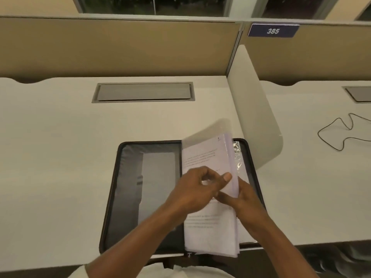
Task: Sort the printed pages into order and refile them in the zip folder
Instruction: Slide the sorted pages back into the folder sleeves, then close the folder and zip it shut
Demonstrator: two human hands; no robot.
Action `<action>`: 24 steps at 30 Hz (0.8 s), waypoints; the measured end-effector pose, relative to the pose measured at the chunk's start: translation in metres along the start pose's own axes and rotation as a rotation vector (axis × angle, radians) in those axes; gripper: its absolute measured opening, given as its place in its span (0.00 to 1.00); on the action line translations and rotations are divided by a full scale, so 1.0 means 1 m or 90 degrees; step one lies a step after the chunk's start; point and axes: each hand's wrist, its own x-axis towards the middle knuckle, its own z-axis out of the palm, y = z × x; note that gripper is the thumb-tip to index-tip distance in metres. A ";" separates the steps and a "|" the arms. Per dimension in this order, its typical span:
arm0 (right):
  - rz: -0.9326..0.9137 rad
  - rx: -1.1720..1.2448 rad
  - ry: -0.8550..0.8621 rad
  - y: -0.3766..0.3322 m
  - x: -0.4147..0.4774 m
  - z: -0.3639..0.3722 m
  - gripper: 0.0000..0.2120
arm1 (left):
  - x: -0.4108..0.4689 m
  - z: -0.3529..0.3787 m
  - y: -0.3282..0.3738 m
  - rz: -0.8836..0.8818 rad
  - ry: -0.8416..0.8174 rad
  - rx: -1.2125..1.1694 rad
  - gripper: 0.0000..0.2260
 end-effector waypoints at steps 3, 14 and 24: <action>0.028 -0.021 0.004 0.006 0.002 -0.031 0.23 | -0.002 0.024 -0.003 -0.011 -0.022 0.020 0.20; 0.105 -0.155 0.012 0.050 0.042 -0.093 0.22 | 0.014 0.066 -0.056 0.087 0.047 0.245 0.28; 0.067 -0.346 0.103 0.103 0.052 -0.101 0.22 | 0.027 0.068 -0.120 0.045 0.091 0.492 0.48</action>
